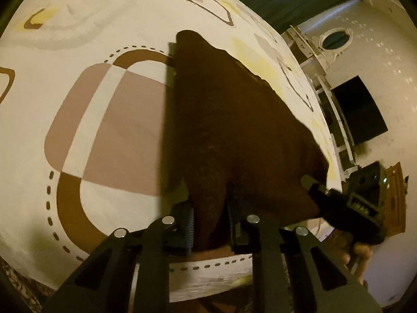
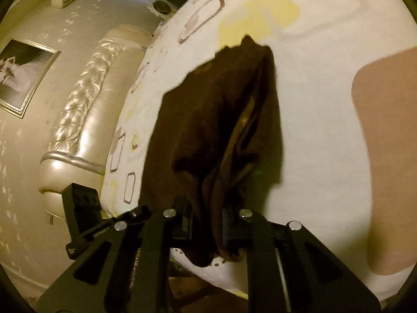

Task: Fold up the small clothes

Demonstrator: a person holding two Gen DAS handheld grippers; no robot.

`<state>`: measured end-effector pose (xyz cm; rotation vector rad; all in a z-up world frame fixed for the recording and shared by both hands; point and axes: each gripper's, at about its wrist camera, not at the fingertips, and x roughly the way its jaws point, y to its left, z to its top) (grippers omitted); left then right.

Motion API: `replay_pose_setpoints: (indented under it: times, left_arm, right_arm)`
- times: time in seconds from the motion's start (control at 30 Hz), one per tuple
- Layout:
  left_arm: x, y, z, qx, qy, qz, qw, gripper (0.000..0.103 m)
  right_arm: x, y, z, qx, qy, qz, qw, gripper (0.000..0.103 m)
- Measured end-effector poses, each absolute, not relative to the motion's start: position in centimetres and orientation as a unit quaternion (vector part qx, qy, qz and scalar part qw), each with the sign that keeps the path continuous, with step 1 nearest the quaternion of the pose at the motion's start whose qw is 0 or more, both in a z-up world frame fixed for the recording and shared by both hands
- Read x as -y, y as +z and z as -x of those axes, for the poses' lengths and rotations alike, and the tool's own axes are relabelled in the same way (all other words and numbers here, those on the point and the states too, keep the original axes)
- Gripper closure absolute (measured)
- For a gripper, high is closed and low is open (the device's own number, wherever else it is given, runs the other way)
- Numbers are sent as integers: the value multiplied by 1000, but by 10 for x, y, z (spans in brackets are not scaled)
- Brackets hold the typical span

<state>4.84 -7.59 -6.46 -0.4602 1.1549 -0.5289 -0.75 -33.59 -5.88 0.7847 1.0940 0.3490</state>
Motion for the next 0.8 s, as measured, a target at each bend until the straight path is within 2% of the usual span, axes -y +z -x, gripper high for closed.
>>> replay_pose_setpoints:
  times: [0.13, 0.23, 0.8]
  left_arm:
    - [70, -84, -51, -544, -244, 216, 773, 82]
    - [65, -83, -53, -544, -253, 219, 769, 82]
    - [71, -76, -52, -538, -250, 198, 780, 82]
  right_arm:
    - [335, -92, 17, -530, 150, -359, 754, 89]
    - [342, -108, 24, -512, 161, -403, 742, 88]
    - [346, -113, 27, -503, 157, -422, 738, 88]
